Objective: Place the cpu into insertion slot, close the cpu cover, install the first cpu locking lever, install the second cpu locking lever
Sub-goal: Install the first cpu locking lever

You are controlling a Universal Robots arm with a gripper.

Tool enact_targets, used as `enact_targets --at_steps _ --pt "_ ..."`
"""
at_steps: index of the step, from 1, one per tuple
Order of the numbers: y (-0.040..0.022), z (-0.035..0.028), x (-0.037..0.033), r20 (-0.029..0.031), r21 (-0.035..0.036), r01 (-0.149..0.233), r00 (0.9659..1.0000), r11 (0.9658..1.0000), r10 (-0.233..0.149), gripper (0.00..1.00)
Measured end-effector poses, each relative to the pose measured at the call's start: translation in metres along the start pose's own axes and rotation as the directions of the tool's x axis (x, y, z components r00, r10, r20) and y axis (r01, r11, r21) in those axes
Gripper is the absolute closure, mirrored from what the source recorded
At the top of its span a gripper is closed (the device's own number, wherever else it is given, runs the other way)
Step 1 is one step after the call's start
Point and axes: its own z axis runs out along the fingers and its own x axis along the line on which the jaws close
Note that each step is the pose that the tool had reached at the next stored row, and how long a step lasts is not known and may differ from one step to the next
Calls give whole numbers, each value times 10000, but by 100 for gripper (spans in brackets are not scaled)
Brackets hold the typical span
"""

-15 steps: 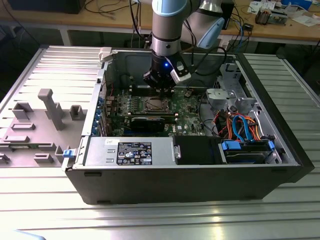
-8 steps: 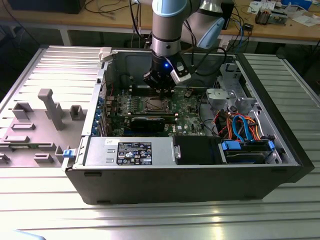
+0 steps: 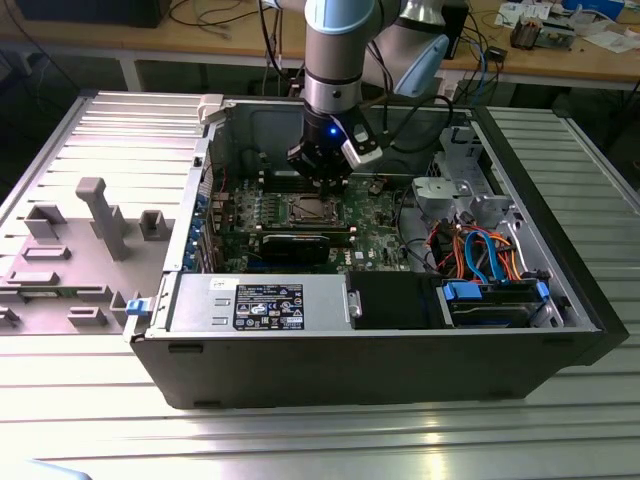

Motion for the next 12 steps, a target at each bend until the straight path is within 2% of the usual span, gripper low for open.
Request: enact_targets --at_steps 3,5,6,7,8,9,12 --pt "-1 0 -1 1 -29 1 10000 10000 -1 89" --pt "0 1 -1 9 -121 -1 10000 9999 1 89" --pt "0 2 -1 15 -185 -2 10000 9998 3 89" --pt "1 4 -2 26 -323 -4 10000 9995 5 89" --pt "1 4 -2 35 -431 -6 10000 9991 7 89" --pt "1 3 -1 36 -469 -7 10000 9989 9 89" --pt "2 -15 -1 36 -487 -9 10000 9988 11 89"
